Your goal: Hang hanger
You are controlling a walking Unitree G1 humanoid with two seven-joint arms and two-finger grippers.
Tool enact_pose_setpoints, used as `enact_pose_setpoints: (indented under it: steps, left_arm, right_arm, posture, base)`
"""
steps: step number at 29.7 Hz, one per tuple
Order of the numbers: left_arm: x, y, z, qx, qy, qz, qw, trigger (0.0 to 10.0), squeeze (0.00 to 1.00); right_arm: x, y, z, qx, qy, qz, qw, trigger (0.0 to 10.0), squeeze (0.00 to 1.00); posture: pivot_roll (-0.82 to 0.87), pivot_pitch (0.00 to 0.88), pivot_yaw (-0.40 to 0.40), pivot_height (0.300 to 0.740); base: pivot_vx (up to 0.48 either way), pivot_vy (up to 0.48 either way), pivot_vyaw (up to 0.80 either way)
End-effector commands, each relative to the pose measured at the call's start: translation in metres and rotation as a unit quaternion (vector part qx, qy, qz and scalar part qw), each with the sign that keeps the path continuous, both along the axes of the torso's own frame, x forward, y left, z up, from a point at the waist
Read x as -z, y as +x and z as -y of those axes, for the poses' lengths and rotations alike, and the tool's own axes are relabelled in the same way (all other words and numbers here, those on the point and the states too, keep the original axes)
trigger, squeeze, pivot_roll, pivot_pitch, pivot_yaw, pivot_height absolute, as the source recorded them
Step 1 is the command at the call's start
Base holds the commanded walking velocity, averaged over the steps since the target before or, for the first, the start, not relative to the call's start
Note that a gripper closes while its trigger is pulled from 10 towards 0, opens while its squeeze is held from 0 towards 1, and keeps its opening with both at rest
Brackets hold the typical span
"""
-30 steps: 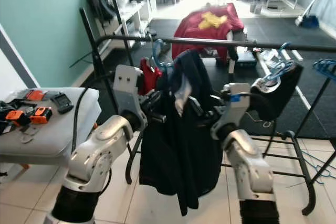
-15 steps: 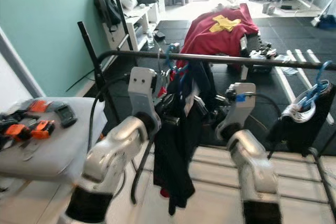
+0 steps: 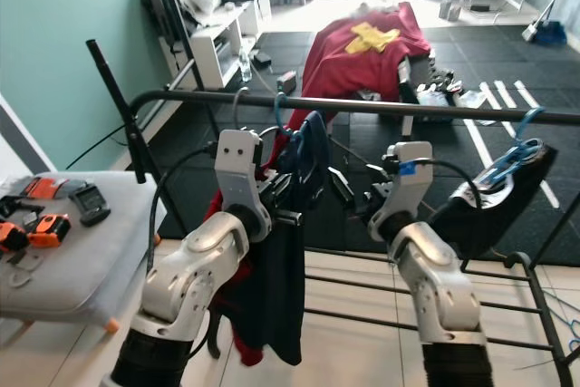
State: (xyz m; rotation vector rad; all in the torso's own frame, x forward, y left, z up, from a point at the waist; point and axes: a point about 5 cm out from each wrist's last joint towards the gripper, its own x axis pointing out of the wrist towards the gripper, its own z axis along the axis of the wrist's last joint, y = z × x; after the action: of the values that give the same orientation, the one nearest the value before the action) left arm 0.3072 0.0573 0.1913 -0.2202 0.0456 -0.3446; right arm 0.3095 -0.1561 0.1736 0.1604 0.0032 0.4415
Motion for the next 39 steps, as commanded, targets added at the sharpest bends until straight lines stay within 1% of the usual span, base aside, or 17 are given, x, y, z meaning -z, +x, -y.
enact_pose_setpoints:
  steps: [1, 11, 14, 15, 16, 18, 19, 20, 22, 23, 24, 25, 27, 28, 30, 34, 39]
  left_arm:
    - [-0.001, 0.001, -0.008, -0.020, -0.002, 0.010, 1.000, 10.0, 0.00]
    - [-0.006, 0.011, -0.023, -0.042, 0.009, 0.024, 0.999, 10.0, 0.00]
    - [-0.006, 0.013, -0.029, -0.050, 0.014, 0.026, 0.998, 10.0, 0.00]
    - [-0.006, 0.016, -0.035, -0.060, 0.025, 0.029, 0.997, 10.0, 0.00]
    - [-0.006, 0.016, -0.035, -0.060, 0.025, 0.029, 0.997, 10.0, 0.00]
    - [-0.002, 0.021, -0.055, -0.085, 0.061, 0.036, 0.994, 10.0, 0.00]
    - [-0.001, 0.025, -0.071, -0.109, 0.076, 0.038, 0.990, 10.0, 0.00]
    - [0.000, 0.027, -0.081, -0.124, 0.083, 0.039, 0.988, 10.0, 0.00]
    - [0.000, 0.027, -0.081, -0.124, 0.083, 0.039, 0.988, 10.0, 0.00]
    - [0.000, 0.029, -0.095, -0.146, 0.098, 0.040, 0.984, 10.0, 0.00]
    - [-0.001, 0.031, -0.103, -0.159, 0.107, 0.041, 0.980, 10.0, 0.00]
    - [-0.001, 0.031, -0.103, -0.159, 0.107, 0.041, 0.980, 10.0, 0.00]
    - [-0.002, 0.034, -0.129, -0.205, 0.117, 0.039, 0.971, 10.0, 0.00]
    - [-0.002, 0.034, -0.129, -0.205, 0.117, 0.039, 0.971, 10.0, 0.00]
    - [-0.002, 0.034, -0.144, -0.233, 0.117, 0.037, 0.965, 10.0, 0.00]
    - [0.004, 0.032, -0.151, -0.246, 0.118, 0.028, 0.962, 10.0, 0.00]
    - [0.023, 0.031, -0.159, -0.254, 0.115, -0.001, 0.960, 10.0, 0.00]
  right_arm:
    - [0.006, -0.001, -0.008, -0.023, -0.010, -0.016, 1.000, 10.0, 0.00]
    - [0.011, -0.009, -0.017, -0.070, -0.022, -0.030, 0.997, 10.0, 0.00]
    - [0.011, -0.013, -0.016, -0.078, -0.029, -0.031, 0.996, 10.0, 0.00]
    - [0.010, -0.012, -0.008, -0.060, -0.033, -0.027, 0.997, 10.0, 0.00]
    - [0.010, -0.012, -0.008, -0.060, -0.033, -0.027, 0.997, 10.0, 0.00]
    - [0.007, -0.009, 0.013, -0.002, -0.044, -0.020, 0.999, 10.0, 0.00]
    - [0.007, -0.009, 0.024, 0.026, -0.041, -0.022, 0.999, 10.0, 0.00]
    - [0.007, -0.009, 0.030, 0.041, -0.038, -0.024, 0.998, 10.0, 0.00]
    - [0.007, -0.009, 0.030, 0.041, -0.038, -0.024, 0.998, 10.0, 0.00]
    - [0.008, -0.012, 0.032, 0.046, -0.028, -0.030, 0.998, 10.0, 0.00]
    - [0.009, -0.013, 0.033, 0.047, -0.021, -0.035, 0.998, 10.0, 0.00]
    - [0.009, -0.013, 0.033, 0.047, -0.021, -0.035, 0.998, 10.0, 0.00]
    - [0.013, -0.022, 0.024, 0.030, 0.010, -0.051, 0.998, 10.0, 0.00]
    - [0.013, -0.022, 0.024, 0.030, 0.010, -0.051, 0.998, 10.0, 0.00]
    - [0.019, -0.030, 0.012, 0.011, 0.026, -0.063, 0.998, 10.0, 0.00]
    - [0.019, -0.033, 0.007, 0.000, 0.021, -0.061, 0.998, 10.0, 0.00]
    - [0.019, -0.032, 0.003, -0.012, 0.013, -0.060, 0.998, 10.0, 0.00]
  posture:
    - [-0.20, 0.001, 0.042, 0.740]
    - [-0.21, 0.000, 0.043, 0.740]
    - [-0.21, 0.000, 0.043, 0.740]
    - [-0.21, 0.000, 0.041, 0.740]
    - [-0.21, 0.000, 0.041, 0.740]
    - [-0.21, 0.000, 0.040, 0.740]
    - [-0.21, 0.003, 0.044, 0.740]
    - [-0.21, 0.003, 0.044, 0.740]
    - [-0.21, 0.003, 0.044, 0.740]
    - [-0.21, 0.006, 0.043, 0.740]
    - [-0.21, 0.006, 0.043, 0.740]
    - [-0.21, 0.006, 0.043, 0.740]
    - [-0.21, 0.006, 0.041, 0.740]
    - [-0.21, 0.006, 0.041, 0.740]
    - [-0.21, 0.007, 0.039, 0.740]
    - [-0.22, 0.006, 0.039, 0.740]
    - [-0.22, 0.005, 0.037, 0.740]
  base:
    - [0.000, -0.431, 0.00]
    - [0.000, -0.431, 0.00]
    - [0.000, -0.431, 0.00]
    - [0.000, -0.428, 0.00]
    - [0.000, -0.428, 0.00]
    - [0.127, -0.338, 0.00]
    - [0.000, 0.000, 0.00]
    - [0.000, 0.000, 0.00]
    - [0.000, 0.000, 0.00]
    - [0.000, 0.000, 0.00]
    - [0.000, 0.000, 0.00]
    - [0.000, 0.000, 0.00]
    - [0.000, 0.000, 0.00]
    - [0.000, 0.000, 0.00]
    - [0.000, 0.000, 0.00]
    - [0.000, 0.000, 0.00]
    - [0.000, 0.000, 0.00]
